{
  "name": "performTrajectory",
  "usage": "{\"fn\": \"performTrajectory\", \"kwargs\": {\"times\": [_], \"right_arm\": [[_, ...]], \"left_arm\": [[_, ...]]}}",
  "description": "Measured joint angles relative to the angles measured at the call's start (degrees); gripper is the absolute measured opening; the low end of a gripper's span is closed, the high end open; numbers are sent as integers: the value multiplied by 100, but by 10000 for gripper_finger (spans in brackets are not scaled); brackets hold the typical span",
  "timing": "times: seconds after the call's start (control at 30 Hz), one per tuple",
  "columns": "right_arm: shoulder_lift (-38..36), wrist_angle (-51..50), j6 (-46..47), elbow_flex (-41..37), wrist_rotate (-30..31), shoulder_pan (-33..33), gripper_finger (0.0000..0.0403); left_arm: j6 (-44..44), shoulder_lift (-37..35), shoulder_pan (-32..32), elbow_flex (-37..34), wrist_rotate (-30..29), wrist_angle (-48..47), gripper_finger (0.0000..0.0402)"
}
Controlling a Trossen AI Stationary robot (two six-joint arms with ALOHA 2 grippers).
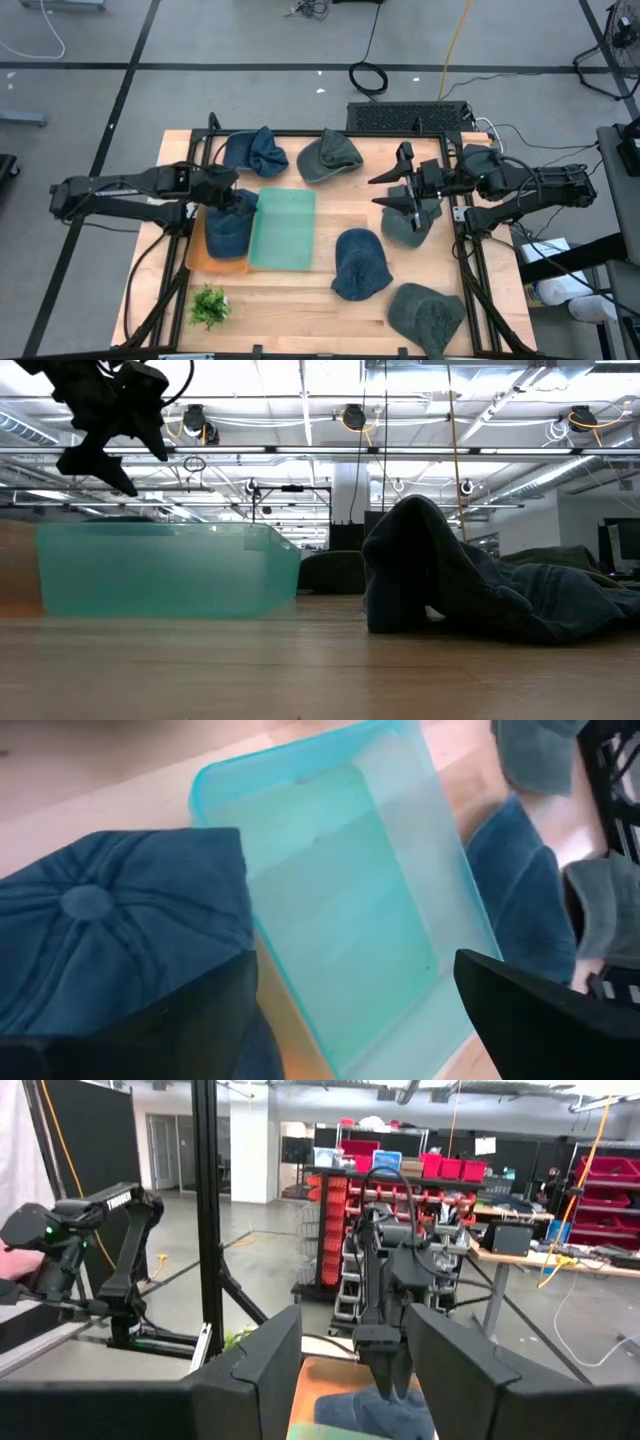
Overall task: Pick & Place hat
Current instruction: Put the top right blue cap into the orange bin
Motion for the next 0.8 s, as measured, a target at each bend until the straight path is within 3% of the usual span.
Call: {"fn": "performTrajectory", "kwargs": {"times": [0.43, 0.8], "right_arm": [[0, 6, -41, 0, -2, -1, 171], [0, 40, -61, 0, -2, 0, 171]], "left_arm": [[93, 697, -101, -2, -179, -90, 347], [-140, 1269, -340, -2, -257, -985, 347]]}}
